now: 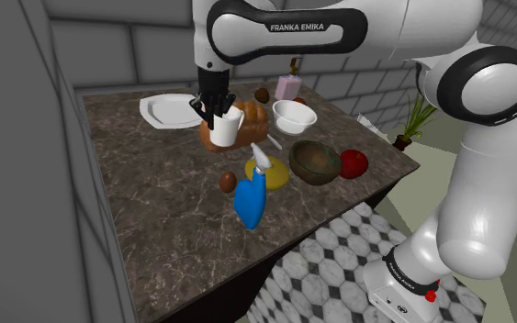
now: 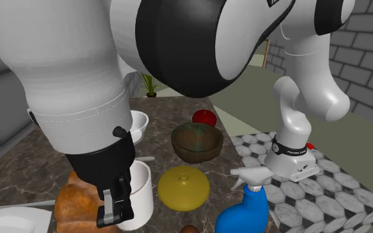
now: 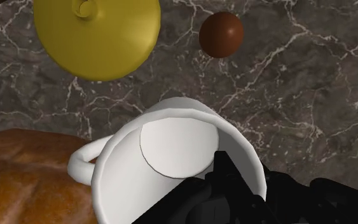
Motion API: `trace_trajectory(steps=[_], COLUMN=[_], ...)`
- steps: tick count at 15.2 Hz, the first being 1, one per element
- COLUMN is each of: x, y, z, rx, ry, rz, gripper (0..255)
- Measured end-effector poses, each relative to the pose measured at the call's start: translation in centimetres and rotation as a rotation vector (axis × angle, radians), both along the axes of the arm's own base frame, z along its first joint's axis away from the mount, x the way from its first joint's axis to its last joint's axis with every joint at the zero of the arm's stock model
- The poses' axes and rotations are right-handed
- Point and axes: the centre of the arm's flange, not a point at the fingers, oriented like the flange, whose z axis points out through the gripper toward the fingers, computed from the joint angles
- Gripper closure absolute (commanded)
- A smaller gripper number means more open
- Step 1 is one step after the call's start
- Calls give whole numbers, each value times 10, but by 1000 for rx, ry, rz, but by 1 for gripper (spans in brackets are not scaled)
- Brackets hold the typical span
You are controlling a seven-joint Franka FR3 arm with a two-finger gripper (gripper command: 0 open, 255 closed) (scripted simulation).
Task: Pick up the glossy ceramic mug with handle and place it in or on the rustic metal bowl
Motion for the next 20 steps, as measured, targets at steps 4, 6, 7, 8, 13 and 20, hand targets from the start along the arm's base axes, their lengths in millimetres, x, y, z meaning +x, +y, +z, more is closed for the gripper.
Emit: trace_trajectory(steps=[4,6,7,8,13,20], x=[0,0,1,1,-8,-61], y=[0,0,1,0,-12,-84], z=[21,31,38,44,63,68], rx=[0,0,0,0,0,-1], ry=[0,0,0,0,1,0], rz=[0,0,0,0,1,0], gripper=[255,255,255,255,255,255])
